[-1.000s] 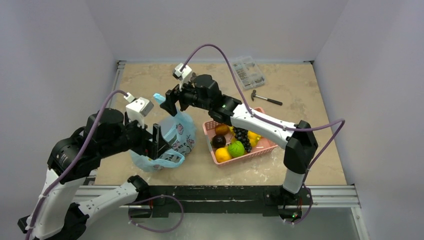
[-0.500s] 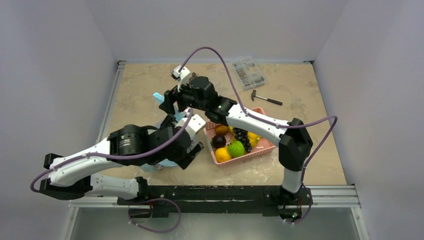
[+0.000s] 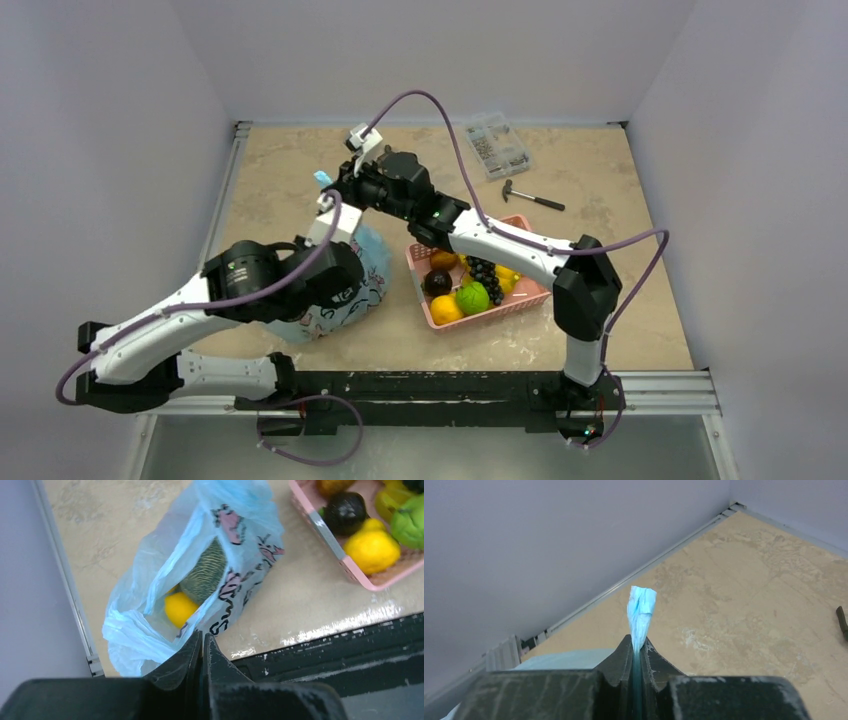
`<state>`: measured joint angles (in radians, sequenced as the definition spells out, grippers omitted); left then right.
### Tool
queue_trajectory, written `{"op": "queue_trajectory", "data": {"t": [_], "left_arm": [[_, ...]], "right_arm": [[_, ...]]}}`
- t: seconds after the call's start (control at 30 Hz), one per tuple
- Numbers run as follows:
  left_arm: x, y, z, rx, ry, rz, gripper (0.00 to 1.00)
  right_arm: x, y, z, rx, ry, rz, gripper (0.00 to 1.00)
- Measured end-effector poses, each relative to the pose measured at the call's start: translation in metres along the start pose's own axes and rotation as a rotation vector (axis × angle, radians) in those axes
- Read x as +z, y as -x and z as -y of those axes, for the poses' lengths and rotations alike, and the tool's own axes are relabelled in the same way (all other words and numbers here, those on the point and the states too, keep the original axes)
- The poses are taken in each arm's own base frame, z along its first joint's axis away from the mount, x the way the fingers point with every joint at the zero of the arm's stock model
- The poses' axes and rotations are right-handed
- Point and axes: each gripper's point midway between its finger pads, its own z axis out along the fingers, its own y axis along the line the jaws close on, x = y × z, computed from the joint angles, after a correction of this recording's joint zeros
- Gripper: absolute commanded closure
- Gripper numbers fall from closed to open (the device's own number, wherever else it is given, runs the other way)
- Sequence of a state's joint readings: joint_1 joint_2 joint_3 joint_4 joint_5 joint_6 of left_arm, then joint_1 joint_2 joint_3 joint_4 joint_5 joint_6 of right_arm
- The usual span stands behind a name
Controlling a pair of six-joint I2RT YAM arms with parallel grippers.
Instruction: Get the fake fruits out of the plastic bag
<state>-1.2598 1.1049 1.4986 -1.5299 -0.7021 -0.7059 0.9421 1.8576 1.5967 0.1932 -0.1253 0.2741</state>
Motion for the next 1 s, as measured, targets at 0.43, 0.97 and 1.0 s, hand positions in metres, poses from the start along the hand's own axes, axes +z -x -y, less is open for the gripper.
{"op": "queue_trajectory", "data": {"t": [0.43, 0.97, 1.0], "left_arm": [[-0.058, 0.073, -0.13, -0.281, 0.328, 0.238, 1.0], [-0.065, -0.025, -0.132, -0.49, 0.094, 0.33, 1.0], [-0.06, -0.026, -0.122, -0.513, 0.051, 0.326, 1.0]], "right_arm": [[0.064, 0.039, 0.103, 0.17, -0.094, 0.189, 1.0], [0.068, 0.027, 0.098, 0.234, 0.046, 0.184, 0.57], [0.067, 0.014, 0.105, 0.232, 0.018, 0.139, 0.43]]}}
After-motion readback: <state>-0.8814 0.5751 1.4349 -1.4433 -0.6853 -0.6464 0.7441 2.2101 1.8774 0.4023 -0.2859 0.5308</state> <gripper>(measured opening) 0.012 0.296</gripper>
